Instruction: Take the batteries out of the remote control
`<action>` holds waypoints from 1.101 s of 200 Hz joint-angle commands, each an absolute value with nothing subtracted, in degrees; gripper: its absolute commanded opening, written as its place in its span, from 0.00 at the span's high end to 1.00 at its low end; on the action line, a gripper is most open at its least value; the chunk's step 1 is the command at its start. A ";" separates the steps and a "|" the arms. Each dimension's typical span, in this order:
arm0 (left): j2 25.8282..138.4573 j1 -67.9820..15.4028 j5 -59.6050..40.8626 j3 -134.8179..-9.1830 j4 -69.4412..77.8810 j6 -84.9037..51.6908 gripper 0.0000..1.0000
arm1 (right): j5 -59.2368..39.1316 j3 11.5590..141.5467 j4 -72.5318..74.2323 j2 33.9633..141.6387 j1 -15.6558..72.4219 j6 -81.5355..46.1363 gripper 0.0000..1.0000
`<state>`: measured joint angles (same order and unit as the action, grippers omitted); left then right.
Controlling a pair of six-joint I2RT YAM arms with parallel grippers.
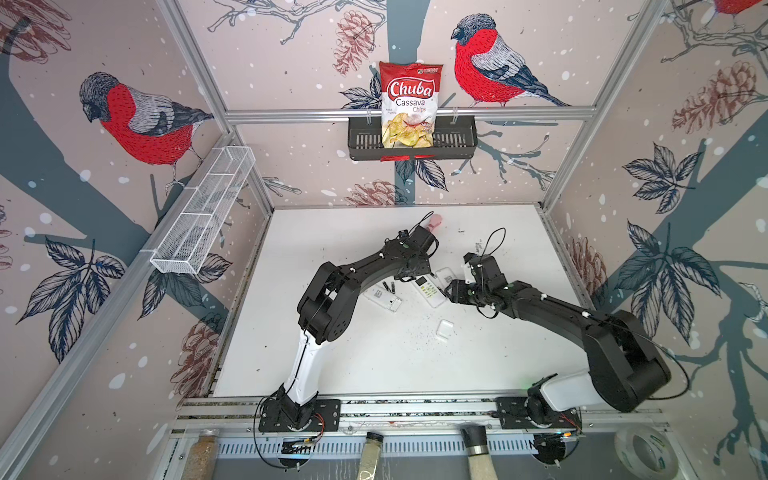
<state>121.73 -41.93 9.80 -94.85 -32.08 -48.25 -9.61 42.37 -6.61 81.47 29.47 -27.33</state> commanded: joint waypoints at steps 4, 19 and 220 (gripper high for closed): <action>122.34 -43.95 14.03 -94.81 -32.78 -53.83 0.04 | -10.21 40.47 -4.79 78.33 28.32 -28.51 0.41; 122.87 -44.46 14.43 -94.95 -32.43 -55.76 0.03 | -10.62 39.16 -3.89 76.14 27.35 -29.13 0.41; 127.60 -43.42 13.13 -97.30 -32.74 -60.51 0.26 | -13.61 34.63 -1.68 67.63 25.58 -30.61 0.42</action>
<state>126.87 -43.48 12.58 -96.62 -30.76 -61.01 -12.88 34.81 -3.09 68.03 25.71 -30.15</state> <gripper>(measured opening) 0.769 0.583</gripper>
